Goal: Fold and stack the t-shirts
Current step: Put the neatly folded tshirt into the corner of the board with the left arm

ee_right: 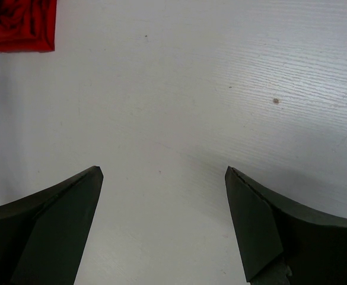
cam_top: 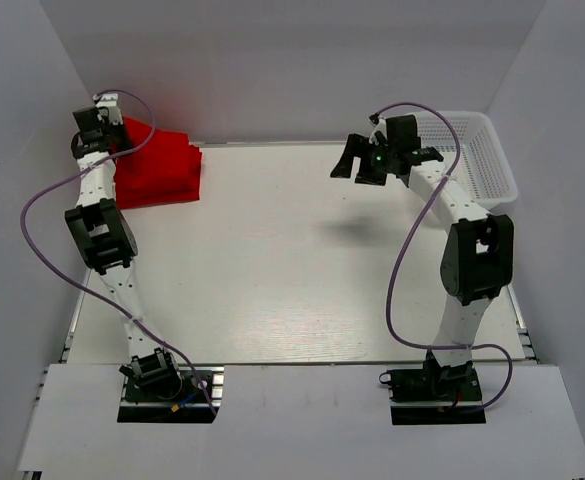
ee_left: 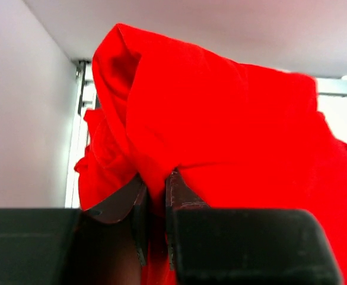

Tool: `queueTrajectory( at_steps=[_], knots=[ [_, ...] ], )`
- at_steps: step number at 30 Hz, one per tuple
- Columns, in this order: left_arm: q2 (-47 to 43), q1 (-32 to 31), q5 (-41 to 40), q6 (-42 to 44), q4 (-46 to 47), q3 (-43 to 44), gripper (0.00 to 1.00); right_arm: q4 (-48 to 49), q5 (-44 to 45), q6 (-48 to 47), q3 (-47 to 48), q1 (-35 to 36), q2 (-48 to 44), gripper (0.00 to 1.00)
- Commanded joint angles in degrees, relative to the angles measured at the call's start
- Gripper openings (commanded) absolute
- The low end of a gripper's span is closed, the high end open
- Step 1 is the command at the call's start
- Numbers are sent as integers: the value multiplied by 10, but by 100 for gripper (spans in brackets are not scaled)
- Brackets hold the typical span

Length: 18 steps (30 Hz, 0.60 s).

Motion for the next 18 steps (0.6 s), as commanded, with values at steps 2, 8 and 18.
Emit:
queueTrajectory(
  at_steps=[2,8,18],
  knots=[
    [-5,4,-40,-17,-10,11,52,-13,3,-5,37,2,10,90],
    [-15,4,-151,-70,-43,27,100,-25,8,-15,41,2,-2,90],
    [-78,-13,-184,-84,-99,25,100,-19,33,-28,10,4,-60,90]
  ],
)
